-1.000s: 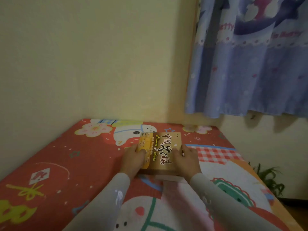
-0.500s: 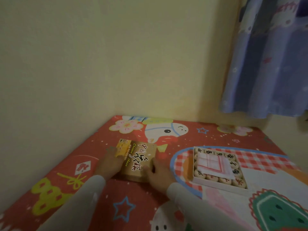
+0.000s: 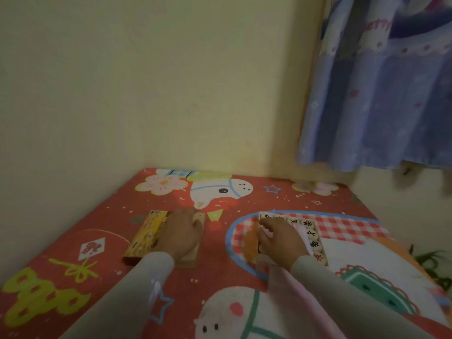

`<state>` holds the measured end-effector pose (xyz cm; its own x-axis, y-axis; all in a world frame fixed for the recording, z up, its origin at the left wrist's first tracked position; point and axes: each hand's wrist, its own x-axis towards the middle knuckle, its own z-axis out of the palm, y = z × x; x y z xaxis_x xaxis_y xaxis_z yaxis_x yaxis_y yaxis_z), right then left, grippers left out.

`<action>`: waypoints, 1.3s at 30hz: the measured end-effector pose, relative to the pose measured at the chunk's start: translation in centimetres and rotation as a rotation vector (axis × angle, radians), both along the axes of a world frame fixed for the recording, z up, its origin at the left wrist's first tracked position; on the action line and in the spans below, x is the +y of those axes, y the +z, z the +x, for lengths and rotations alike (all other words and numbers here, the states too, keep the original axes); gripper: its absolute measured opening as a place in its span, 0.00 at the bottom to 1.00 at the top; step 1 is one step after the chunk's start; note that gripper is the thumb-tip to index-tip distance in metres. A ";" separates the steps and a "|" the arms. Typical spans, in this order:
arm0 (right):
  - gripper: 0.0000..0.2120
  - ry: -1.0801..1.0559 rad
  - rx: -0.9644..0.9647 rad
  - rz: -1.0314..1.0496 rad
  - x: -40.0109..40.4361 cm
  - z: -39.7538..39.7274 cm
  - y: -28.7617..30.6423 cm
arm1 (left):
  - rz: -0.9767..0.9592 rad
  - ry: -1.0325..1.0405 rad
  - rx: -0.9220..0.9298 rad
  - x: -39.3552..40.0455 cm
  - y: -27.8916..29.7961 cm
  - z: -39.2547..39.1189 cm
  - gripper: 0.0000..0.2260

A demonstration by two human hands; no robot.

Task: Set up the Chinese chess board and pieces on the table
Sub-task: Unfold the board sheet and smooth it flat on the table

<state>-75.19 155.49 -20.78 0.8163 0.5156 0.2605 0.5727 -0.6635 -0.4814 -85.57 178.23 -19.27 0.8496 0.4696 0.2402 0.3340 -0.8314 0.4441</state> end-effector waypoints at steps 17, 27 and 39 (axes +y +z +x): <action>0.12 -0.044 0.009 -0.097 -8.5 3.7 -1.2 | -0.112 -0.366 0.150 -13.3 -1.1 7.1 0.16; 0.08 -0.024 0.196 0.103 -9.7 1.8 0.9 | -0.096 -0.474 0.171 -13.1 0.9 5.6 0.09; 0.24 0.044 0.723 0.759 -11.9 -4.8 7.3 | -0.791 -0.389 -0.177 -14.8 7.5 -0.7 0.12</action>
